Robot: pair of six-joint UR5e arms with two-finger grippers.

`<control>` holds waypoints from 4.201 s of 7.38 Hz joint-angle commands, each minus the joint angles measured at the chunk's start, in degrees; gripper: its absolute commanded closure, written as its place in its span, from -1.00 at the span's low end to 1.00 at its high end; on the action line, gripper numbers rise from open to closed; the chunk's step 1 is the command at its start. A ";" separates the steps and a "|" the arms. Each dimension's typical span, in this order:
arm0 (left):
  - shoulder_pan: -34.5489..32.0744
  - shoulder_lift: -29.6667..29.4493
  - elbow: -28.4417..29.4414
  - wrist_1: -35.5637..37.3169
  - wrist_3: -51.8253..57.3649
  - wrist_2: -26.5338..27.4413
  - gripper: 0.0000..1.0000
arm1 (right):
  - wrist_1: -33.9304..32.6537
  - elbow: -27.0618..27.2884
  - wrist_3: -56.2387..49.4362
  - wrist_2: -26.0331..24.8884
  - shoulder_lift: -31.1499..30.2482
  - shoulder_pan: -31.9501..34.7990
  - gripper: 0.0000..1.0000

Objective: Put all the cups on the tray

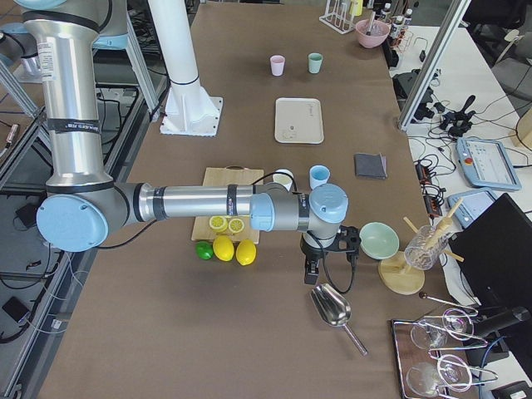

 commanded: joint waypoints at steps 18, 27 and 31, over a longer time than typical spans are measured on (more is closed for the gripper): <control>1.71 0.83 -0.01 -4.44 -0.09 0.10 -0.95 | 0.37 3.26 0.61 3.11 -1.48 0.08 -1.00; 1.71 0.13 2.72 -10.18 -1.84 -6.84 -0.96 | 3.85 21.02 34.34 -2.68 2.30 -24.41 -1.00; 1.62 0.22 2.98 -10.18 -1.76 -6.84 -0.96 | 15.20 18.92 46.40 -8.14 -0.42 -33.66 -1.00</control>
